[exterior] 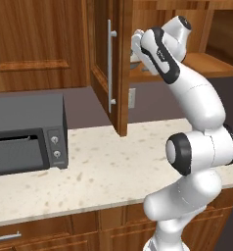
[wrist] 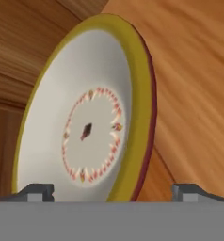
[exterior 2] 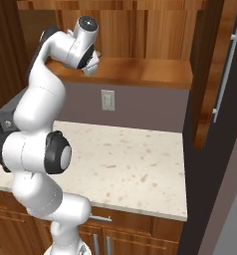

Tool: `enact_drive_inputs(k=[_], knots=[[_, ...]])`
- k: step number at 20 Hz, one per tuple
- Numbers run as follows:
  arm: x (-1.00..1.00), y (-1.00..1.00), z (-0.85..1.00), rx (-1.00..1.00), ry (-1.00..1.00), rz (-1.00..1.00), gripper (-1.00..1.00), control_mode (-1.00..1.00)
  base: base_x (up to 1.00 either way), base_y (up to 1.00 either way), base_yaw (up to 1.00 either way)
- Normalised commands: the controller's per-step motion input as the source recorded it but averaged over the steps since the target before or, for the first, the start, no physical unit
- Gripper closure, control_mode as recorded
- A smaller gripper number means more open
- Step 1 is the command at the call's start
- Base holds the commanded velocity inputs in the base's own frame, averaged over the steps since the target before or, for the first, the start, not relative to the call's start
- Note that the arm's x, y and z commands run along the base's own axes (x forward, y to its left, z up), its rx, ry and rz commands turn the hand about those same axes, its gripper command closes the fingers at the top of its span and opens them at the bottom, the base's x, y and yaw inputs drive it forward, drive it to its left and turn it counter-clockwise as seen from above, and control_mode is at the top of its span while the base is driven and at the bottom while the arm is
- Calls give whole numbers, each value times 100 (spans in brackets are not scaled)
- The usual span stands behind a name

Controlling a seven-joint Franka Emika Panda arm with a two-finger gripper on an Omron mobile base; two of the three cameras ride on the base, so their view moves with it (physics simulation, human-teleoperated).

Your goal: Pick up the bowls from the cabinet and place each bowl in front of a stool on the dining counter.

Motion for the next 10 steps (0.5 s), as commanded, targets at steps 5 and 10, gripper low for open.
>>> enact_drive_inputs(k=[5, 10], knots=[[18, 7, -13, 0, 5, 0, -100, -100, 0, 0, 0], [19, 8, -12, 0, 5, 0, 100, -100, 0, 0, 0]])
